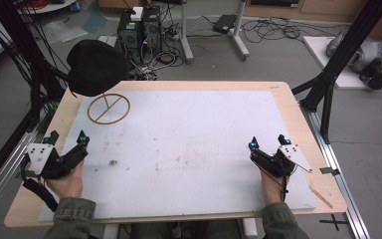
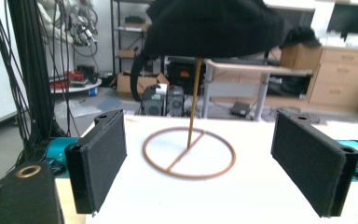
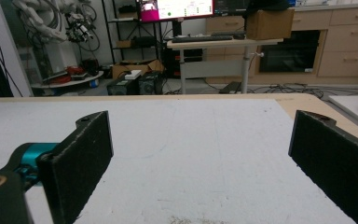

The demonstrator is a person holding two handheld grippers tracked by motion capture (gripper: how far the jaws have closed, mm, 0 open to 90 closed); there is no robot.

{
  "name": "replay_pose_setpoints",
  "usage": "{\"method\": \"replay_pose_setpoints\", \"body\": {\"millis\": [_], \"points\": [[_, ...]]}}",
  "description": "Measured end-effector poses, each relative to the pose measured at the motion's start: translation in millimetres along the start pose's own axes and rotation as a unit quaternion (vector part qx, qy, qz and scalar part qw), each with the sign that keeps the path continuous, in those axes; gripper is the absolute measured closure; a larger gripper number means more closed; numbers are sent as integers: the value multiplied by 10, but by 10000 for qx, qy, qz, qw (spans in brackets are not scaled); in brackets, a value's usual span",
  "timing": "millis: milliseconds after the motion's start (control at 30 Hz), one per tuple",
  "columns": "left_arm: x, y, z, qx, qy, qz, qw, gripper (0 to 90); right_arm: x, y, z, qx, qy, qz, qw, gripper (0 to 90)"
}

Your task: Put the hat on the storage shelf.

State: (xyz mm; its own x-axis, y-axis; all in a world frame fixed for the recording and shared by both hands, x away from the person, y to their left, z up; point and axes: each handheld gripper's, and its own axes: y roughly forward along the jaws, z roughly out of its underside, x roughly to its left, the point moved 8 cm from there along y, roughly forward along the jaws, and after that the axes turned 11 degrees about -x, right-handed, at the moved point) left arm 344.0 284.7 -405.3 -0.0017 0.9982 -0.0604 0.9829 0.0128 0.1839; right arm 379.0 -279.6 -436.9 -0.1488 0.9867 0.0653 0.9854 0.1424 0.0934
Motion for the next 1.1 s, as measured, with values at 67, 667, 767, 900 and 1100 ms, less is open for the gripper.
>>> {"method": "replay_pose_setpoints", "body": {"millis": [67,667,767,900,1100], "points": [[-15,-32,48,41,-17,26,10000,183,1,1,1,-3,-16,-10,10000,54],[-71,-180,175,68,193,99,9997,181,1,-14,11,35,-24,17,10000,54],[-60,-188,175,63,208,76,9997,181,9,-14,14,48,-5,2,10000,54],[-70,-188,204,143,365,92,9992,183,10,-5,23,67,-4,-7,10000,54],[-87,-196,182,82,379,130,9992,182,4,-8,19,62,-12,-13,10000,54]]}}
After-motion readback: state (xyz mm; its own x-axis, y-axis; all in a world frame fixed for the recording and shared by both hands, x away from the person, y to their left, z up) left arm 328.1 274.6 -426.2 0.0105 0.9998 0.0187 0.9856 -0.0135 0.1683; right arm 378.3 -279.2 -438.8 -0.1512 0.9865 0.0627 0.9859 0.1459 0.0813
